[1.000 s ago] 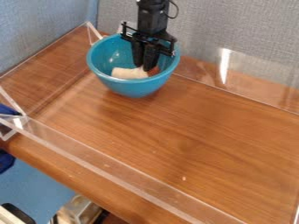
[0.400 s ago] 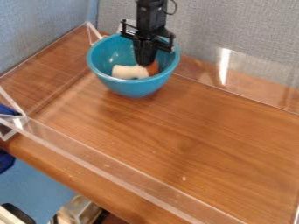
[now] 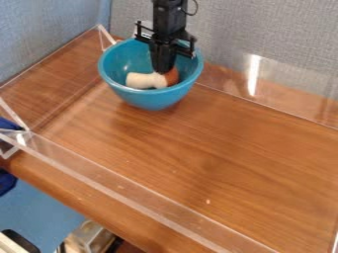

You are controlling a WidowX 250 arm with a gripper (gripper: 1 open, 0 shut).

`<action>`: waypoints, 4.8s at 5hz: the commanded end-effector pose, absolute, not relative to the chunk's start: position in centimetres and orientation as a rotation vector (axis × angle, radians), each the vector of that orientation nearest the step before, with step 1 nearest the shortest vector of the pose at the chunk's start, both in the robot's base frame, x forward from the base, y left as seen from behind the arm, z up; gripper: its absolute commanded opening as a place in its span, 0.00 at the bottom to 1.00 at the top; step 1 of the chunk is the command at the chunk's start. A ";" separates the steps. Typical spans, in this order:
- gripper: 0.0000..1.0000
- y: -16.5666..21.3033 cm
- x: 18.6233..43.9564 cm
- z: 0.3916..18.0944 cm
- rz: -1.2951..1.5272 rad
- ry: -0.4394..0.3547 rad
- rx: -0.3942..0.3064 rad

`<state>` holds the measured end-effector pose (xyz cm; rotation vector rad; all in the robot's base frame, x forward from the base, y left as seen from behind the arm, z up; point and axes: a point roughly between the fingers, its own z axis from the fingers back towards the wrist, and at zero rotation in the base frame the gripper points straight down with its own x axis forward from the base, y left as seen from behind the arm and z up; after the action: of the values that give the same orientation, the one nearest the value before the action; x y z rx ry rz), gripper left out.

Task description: Remove the mushroom from inside the blue bowl and put it on the table

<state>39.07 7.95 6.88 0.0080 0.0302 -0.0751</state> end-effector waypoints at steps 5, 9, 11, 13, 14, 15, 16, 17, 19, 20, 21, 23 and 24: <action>0.00 8.6 39.5 10.3 -0.065 -0.059 0.021; 0.00 8.3 39.0 11.8 -0.070 -0.086 0.020; 0.00 7.6 38.6 15.3 -0.085 -0.150 0.029; 0.00 3.9 37.8 17.8 -0.185 -0.191 0.007; 0.00 1.0 37.4 15.6 -0.270 -0.152 -0.020; 0.00 -2.2 36.9 14.4 -0.370 -0.126 -0.041; 0.00 -5.0 36.3 13.6 -0.456 -0.111 -0.053; 0.00 -7.3 35.1 13.1 -0.537 -0.099 -0.067; 0.00 -9.6 34.2 9.8 -0.641 -0.067 -0.096; 0.00 -9.3 34.9 8.2 -0.660 -0.055 -0.115; 0.00 -8.5 34.9 7.5 -0.664 -0.044 -0.115; 1.00 -8.0 36.0 6.5 -0.631 -0.025 -0.118; 1.00 -7.8 36.3 7.0 -0.614 -0.023 -0.109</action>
<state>35.38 -8.33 5.41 -0.1186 0.0317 -0.6272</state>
